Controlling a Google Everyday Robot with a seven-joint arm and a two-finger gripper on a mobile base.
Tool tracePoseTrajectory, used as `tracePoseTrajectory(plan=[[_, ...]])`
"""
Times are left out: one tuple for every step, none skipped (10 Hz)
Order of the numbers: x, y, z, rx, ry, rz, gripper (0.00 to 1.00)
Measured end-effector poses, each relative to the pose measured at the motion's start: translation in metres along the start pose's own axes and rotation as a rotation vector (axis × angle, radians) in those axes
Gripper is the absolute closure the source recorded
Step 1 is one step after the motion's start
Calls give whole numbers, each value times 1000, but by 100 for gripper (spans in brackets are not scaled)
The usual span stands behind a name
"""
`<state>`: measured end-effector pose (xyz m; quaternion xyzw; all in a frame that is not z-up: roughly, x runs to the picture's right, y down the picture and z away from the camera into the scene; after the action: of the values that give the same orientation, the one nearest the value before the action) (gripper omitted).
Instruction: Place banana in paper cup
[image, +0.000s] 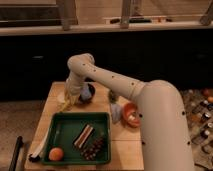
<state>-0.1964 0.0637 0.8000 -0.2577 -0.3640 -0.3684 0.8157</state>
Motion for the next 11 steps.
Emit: tracePoseTrajectory(plan=[[1, 0, 0, -1, 3, 0, 96], [-1, -6, -1, -1, 8, -6, 96], [-2, -11, -2, -6, 12, -12, 96], [-1, -14, -4, -5, 18, -12, 96], [0, -19, -5, -8, 24, -14, 96], [0, -25, -5, -10, 29, -19, 96], [1, -29, -5, -10, 34, -21, 96], [4, -34, -5, -9, 43, -20, 96], [7, -38, -5, -7, 52, -14, 96], [10, -41, -5, -4, 63, -7, 96], [13, -45, -4, 0, 73, 1, 96]])
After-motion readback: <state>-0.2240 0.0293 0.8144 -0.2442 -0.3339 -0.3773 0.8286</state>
